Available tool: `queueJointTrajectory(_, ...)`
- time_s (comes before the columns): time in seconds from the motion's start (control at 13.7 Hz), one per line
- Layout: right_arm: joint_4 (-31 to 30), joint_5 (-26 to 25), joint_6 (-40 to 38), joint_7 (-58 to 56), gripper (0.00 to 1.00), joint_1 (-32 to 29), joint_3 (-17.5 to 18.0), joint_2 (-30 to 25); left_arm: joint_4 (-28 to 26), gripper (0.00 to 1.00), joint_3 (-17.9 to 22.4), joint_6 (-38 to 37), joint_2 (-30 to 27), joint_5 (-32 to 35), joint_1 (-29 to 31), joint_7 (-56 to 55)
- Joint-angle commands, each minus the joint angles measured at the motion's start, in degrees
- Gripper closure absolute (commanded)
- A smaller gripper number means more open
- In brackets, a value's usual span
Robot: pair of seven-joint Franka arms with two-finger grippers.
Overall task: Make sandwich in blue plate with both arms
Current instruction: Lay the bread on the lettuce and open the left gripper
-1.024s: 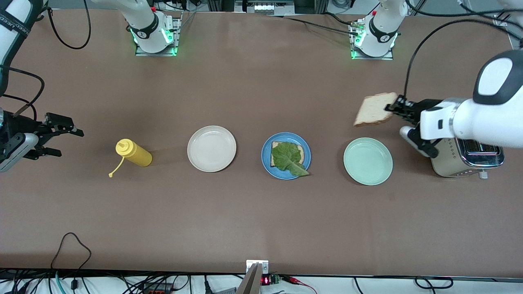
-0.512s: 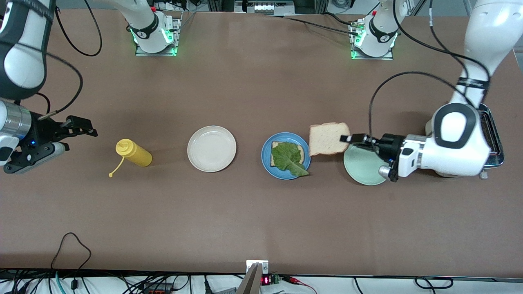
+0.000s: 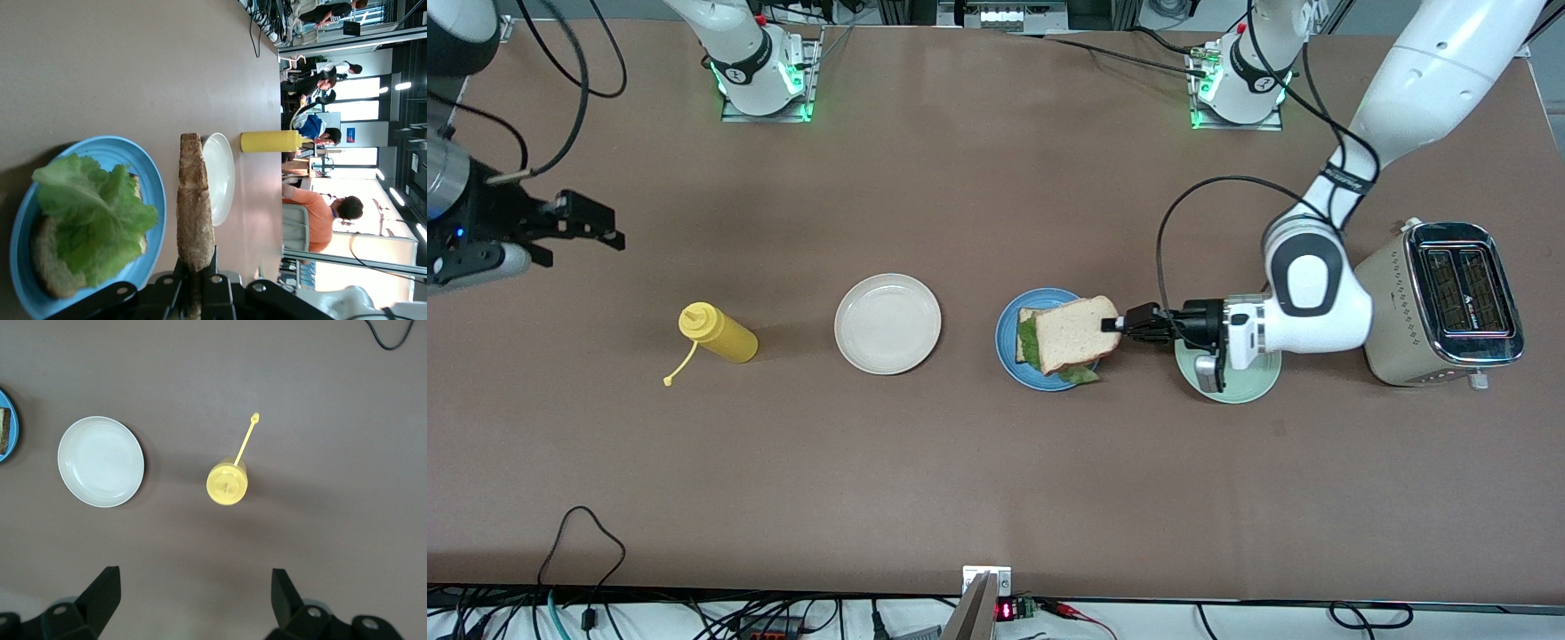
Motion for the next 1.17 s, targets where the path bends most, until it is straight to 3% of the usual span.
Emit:
queueJointTrajectory(0.0,-5.54,-1.41,2.65,1.42,0.00,-2.41,2.70,-4.44,0.97,0.99,-0.20,3.19,3.86,-4.67,-1.45,7.67)
queueJointTrajectory(0.44,-2.20,-1.15,2.13,1.42,0.00,-1.98,0.41,-2.76,0.18,0.96,0.50,3.28,7.29,-6.00,-3.20,14.02)
queueJointTrajectory(0.59,-2.20,-2.20,2.04,5.95,0.00,2.92,-3.25,-3.21,0.18,0.71,0.59,3.28,8.09,-6.00,-3.20,14.29)
queueJointTrajectory(0.66,-2.37,-2.38,1.95,8.34,0.00,6.17,-6.32,-3.64,0.27,0.19,0.94,3.28,7.83,-5.22,-3.12,14.73)
queueJointTrajectory(0.73,-2.55,-2.90,1.95,9.41,0.00,8.21,-8.10,-3.82,0.44,0.00,1.81,3.19,7.57,-3.64,-2.85,15.78)
queueJointTrajectory(1.1,-2.72,-3.00,1.51,9.68,0.00,8.23,-8.29,-4.26,0.27,0.00,3.23,1.88,4.15,10.06,0.04,15.53)
